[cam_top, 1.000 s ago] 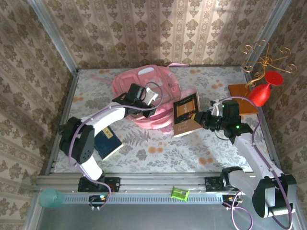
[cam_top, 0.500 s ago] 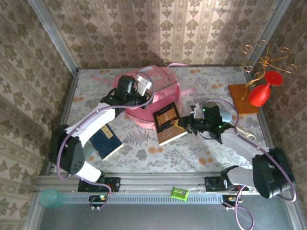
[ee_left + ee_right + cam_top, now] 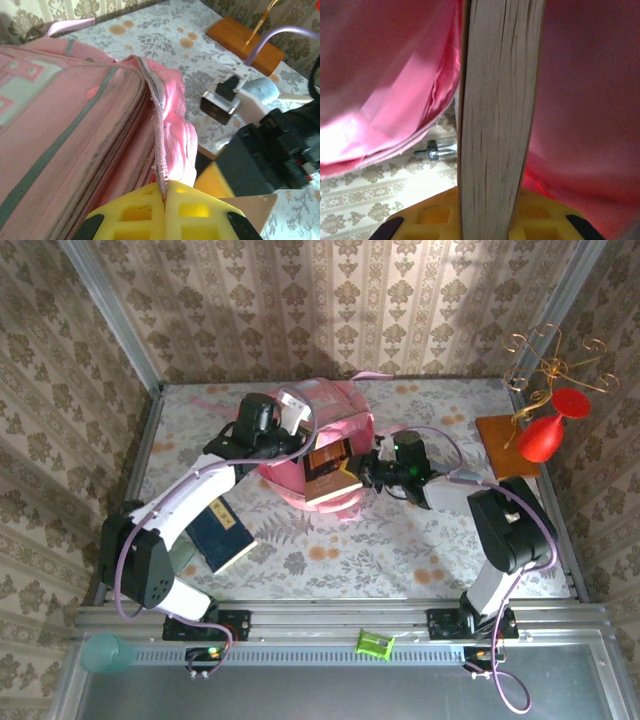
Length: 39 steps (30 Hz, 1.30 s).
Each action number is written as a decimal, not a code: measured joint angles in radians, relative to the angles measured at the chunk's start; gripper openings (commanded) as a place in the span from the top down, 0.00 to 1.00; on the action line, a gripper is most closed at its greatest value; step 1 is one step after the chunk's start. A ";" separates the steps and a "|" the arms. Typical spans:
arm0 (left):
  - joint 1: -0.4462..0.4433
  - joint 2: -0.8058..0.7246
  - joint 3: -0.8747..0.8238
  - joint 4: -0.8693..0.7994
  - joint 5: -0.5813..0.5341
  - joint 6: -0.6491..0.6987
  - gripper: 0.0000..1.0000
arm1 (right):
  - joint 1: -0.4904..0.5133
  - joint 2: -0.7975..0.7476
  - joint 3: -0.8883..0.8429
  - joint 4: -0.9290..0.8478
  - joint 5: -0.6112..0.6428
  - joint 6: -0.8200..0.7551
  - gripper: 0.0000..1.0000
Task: Pack the student bag
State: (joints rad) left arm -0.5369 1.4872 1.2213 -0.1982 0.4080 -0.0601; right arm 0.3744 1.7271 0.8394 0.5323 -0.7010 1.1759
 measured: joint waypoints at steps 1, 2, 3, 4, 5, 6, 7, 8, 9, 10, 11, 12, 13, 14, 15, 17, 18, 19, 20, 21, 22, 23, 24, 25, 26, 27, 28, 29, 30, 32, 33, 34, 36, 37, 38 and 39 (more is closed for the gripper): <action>0.002 0.000 0.009 0.000 0.000 0.000 1.00 | 0.004 0.022 0.020 0.013 0.011 0.006 1.00; 0.002 0.000 0.016 0.000 0.000 0.000 1.00 | 0.008 0.042 0.038 0.028 0.022 0.012 1.00; 0.005 0.000 0.024 0.000 0.000 0.000 1.00 | 0.012 0.063 0.055 0.048 0.035 0.019 1.00; 0.007 0.000 0.031 0.000 0.000 0.000 1.00 | 0.016 0.087 0.071 0.068 0.050 0.030 1.00; 0.008 0.000 0.035 0.000 0.000 0.000 1.00 | 0.018 0.108 0.082 0.085 0.061 0.040 1.00; 0.009 0.000 0.039 0.000 0.000 -0.001 1.00 | 0.021 0.132 0.092 0.112 0.078 0.055 1.00; 0.009 0.000 0.042 -0.001 0.000 -0.002 1.00 | 0.025 0.158 0.101 0.133 0.098 0.066 1.00; 0.008 0.000 0.045 -0.002 0.000 -0.003 1.00 | 0.029 0.178 0.108 0.146 0.113 0.076 1.00; 0.008 0.000 0.047 -0.004 0.000 -0.005 1.00 | 0.033 0.201 0.117 0.156 0.132 0.086 1.00; 0.008 0.000 0.049 -0.005 0.000 -0.007 1.00 | 0.037 0.222 0.127 0.164 0.153 0.093 1.00; 0.008 0.000 0.050 -0.009 0.000 -0.008 1.00 | 0.042 0.237 0.137 0.168 0.170 0.096 1.00; 0.008 0.000 0.052 -0.014 0.000 -0.008 1.00 | 0.049 0.251 0.151 0.168 0.193 0.099 1.00; 0.008 0.000 0.053 -0.018 0.000 -0.008 1.00 | 0.057 0.262 0.169 0.168 0.217 0.104 1.00; 0.008 0.000 0.055 -0.020 0.000 -0.008 1.00 | 0.065 0.270 0.185 0.168 0.239 0.105 1.00; 0.008 0.000 0.057 -0.023 0.000 -0.008 1.00 | 0.072 0.280 0.206 0.168 0.262 0.107 1.00; 0.008 0.000 0.060 -0.027 0.000 -0.009 1.00 | 0.081 0.302 0.248 0.168 0.298 0.113 1.00; 0.008 0.000 0.061 -0.027 0.000 -0.011 1.00 | 0.086 0.315 0.270 0.169 0.318 0.116 1.00; 0.008 0.000 0.061 -0.027 0.000 -0.012 1.00 | 0.090 0.329 0.290 0.168 0.333 0.119 0.99; 0.008 0.000 0.062 -0.026 0.000 -0.013 1.00 | 0.092 0.344 0.311 0.166 0.346 0.120 0.96; 0.008 0.000 0.063 -0.026 0.000 -0.014 1.00 | 0.095 0.364 0.334 0.163 0.362 0.120 0.94; 0.008 0.000 0.063 -0.026 0.000 -0.015 1.00 | 0.098 0.381 0.356 0.155 0.380 0.119 0.91; 0.008 0.000 0.063 -0.026 0.000 -0.016 1.00 | 0.099 0.393 0.371 0.144 0.392 0.117 0.86; 0.008 0.000 0.063 -0.026 0.000 -0.016 1.00 | 0.100 0.401 0.382 0.129 0.403 0.111 0.81; 0.008 0.000 0.063 -0.026 0.000 -0.016 1.00 | 0.100 0.403 0.388 0.111 0.412 0.104 0.78; 0.008 0.000 0.063 -0.026 -0.001 -0.016 1.00 | 0.100 0.402 0.389 0.090 0.422 0.088 0.74; 0.008 0.000 0.063 -0.026 -0.001 -0.018 1.00 | 0.100 0.395 0.388 0.068 0.434 0.069 0.69; 0.008 0.000 0.063 -0.026 -0.002 -0.019 1.00 | 0.100 0.386 0.384 0.043 0.449 0.050 0.66; 0.008 0.000 0.062 -0.026 -0.004 -0.019 1.00 | 0.099 0.367 0.371 0.016 0.466 0.024 0.63; 0.008 0.000 0.061 -0.025 -0.005 -0.021 1.00 | 0.098 0.340 0.349 -0.009 0.479 0.000 0.61; 0.008 0.000 0.053 -0.018 -0.009 -0.027 1.00 | 0.092 0.261 0.286 -0.058 0.502 -0.047 0.53; 0.008 0.000 0.048 -0.014 -0.009 -0.031 1.00 | 0.087 0.213 0.252 -0.077 0.512 -0.071 0.52; 0.008 0.000 0.041 -0.010 -0.010 -0.035 1.00 | 0.080 0.163 0.216 -0.088 0.517 -0.094 0.52; 0.007 0.000 0.024 0.004 -0.010 -0.045 1.00 | 0.064 0.050 0.133 -0.094 0.521 -0.132 0.52; 0.007 0.000 0.016 0.012 -0.010 -0.049 1.00 | 0.056 -0.004 0.092 -0.093 0.519 -0.149 0.52; 0.005 0.001 0.005 0.021 -0.010 -0.054 1.00 | 0.047 -0.059 0.050 -0.095 0.517 -0.166 0.52; 0.001 0.002 -0.005 0.030 -0.010 -0.058 0.81 | 0.037 -0.121 0.003 -0.102 0.517 -0.189 0.52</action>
State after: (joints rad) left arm -0.5362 1.4895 1.2160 -0.1680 0.3977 -0.1184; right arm 0.4110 1.6058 0.8421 0.4301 -0.1837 0.9871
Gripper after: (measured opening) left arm 0.058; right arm 0.480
